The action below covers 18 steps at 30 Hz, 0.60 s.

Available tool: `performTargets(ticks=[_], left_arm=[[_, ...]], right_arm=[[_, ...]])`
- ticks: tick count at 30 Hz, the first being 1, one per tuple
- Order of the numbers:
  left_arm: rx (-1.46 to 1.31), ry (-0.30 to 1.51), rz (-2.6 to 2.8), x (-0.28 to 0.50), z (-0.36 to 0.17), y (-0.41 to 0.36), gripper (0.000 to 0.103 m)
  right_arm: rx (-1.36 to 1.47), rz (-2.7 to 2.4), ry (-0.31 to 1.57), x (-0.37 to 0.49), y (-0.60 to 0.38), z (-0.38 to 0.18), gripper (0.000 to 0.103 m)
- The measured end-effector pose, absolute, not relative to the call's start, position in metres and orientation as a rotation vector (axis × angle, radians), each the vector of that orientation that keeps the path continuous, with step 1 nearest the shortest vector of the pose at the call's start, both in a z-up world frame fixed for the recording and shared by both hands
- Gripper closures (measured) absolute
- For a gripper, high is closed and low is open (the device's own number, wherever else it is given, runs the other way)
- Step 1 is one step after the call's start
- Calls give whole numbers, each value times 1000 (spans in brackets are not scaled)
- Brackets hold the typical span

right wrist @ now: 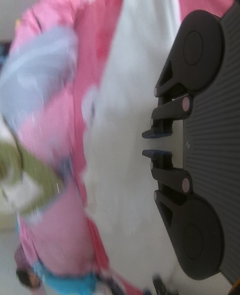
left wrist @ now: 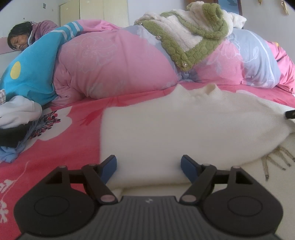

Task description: Fold clothes

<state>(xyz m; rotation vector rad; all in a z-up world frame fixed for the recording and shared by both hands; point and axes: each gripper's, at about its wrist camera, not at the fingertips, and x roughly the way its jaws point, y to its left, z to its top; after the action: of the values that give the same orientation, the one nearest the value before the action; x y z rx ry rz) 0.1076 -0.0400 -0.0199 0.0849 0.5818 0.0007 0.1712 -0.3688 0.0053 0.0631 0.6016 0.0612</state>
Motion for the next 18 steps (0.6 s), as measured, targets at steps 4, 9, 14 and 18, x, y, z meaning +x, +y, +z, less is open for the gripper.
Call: performTargets(ticks=[4,9,14,18], left_arm=[[86,583,3,108,-20,-40,23],[86,585,6,108,-19,-40,21],[80,585,7,109,-19,-38,20],[76,584,9,109,-19,-38,18]], right_arm=[[291,-15,596,168,-423,14,89],[475,67,650,171,-439,12,71],[499,133,764,198,-424,5,70],[418,127,806,212,-409,1,70]])
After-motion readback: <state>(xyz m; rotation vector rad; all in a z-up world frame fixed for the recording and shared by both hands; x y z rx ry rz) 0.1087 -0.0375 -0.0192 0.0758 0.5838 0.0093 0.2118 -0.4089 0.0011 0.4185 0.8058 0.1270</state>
